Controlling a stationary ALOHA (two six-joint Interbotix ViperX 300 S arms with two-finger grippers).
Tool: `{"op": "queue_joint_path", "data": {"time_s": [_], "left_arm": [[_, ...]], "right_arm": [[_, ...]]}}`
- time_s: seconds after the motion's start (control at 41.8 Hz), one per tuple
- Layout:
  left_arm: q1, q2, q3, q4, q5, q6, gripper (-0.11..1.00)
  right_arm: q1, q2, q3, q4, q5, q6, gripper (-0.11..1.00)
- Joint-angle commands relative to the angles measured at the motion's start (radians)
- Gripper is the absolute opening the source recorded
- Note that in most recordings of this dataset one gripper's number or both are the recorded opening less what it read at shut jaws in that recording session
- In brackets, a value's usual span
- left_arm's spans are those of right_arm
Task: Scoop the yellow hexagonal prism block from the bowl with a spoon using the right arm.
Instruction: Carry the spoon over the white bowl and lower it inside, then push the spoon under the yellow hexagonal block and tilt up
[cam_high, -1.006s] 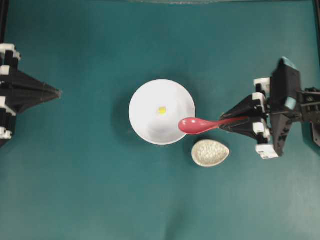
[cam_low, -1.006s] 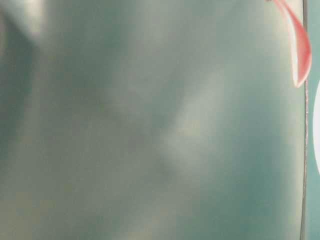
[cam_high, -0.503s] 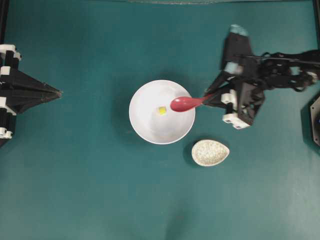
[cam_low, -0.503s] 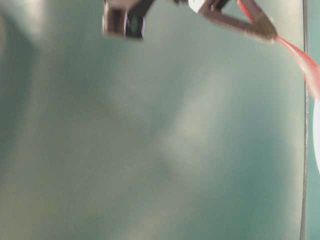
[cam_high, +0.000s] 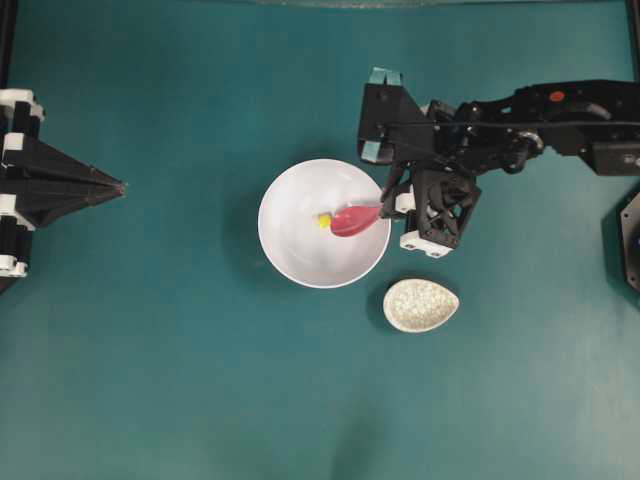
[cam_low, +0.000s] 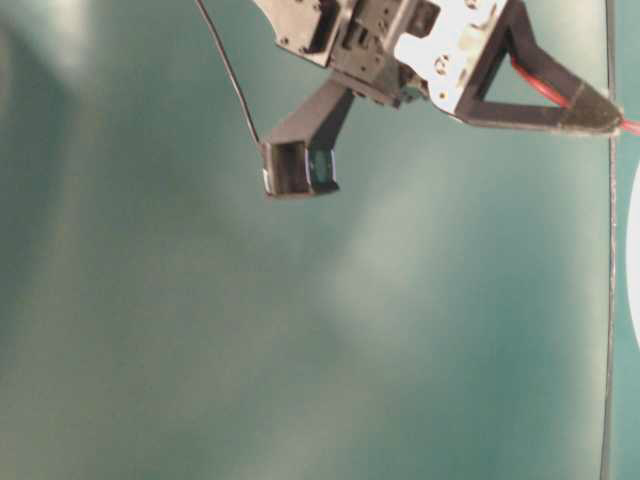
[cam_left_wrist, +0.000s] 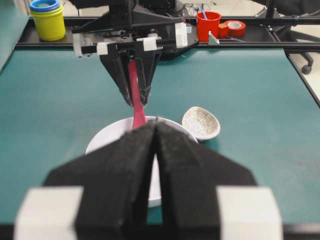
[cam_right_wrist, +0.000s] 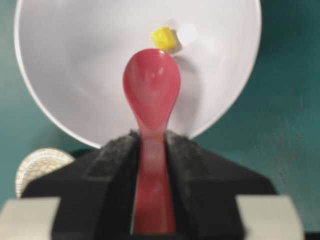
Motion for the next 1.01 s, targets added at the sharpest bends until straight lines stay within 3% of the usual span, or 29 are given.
{"op": "queue_joint_path", "data": {"time_s": [0.0,0.144,0.982], "left_arm": [[0.002,0.012,-0.018,0.002,-0.009,0.002,0.00],[0.000,0.012,-0.018,0.002,-0.011,0.002,0.00],[0.000,0.012,-0.018,0.003,-0.014,0.000,0.00]], "right_arm": [[-0.002,-0.003,-0.025,-0.020,0.003,0.017,0.24],[-0.002,0.012,-0.025,-0.043,0.002,0.041,0.24],[0.032,0.098,-0.091,-0.044,-0.132,0.032,0.24]]}}
